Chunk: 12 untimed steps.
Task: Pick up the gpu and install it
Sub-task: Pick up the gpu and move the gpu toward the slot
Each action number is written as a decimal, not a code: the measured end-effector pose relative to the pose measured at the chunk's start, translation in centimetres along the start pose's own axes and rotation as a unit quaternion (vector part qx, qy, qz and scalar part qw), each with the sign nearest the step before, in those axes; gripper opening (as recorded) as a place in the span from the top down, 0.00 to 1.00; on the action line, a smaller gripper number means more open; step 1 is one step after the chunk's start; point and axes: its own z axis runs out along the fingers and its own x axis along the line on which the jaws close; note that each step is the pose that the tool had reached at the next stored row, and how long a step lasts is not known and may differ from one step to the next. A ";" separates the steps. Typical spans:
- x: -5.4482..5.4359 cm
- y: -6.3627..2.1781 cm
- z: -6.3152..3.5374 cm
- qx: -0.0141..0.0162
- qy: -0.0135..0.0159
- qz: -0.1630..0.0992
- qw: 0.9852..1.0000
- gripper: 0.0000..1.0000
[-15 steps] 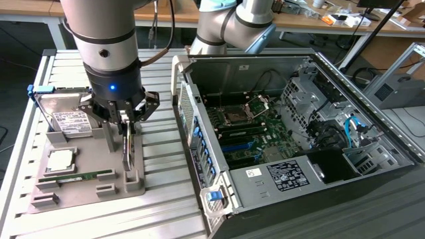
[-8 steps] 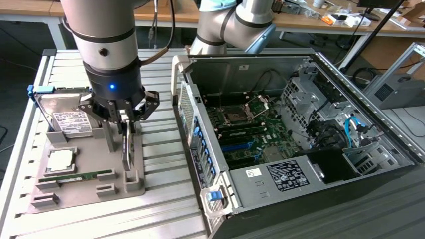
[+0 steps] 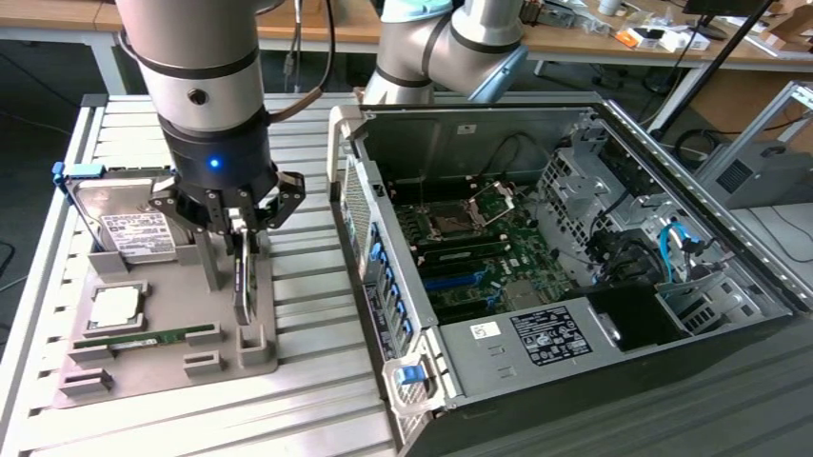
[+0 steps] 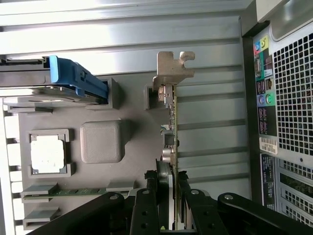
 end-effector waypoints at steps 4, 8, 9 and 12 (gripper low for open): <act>0.0 0.00 -0.08 0.000 0.000 0.000 1.000 0.73; 0.0 0.01 -0.19 0.000 0.000 0.000 1.000 0.73; 0.0 0.01 -0.21 0.000 0.000 0.000 1.000 0.73; 0.0 0.01 -0.31 0.000 0.000 0.000 1.000 0.73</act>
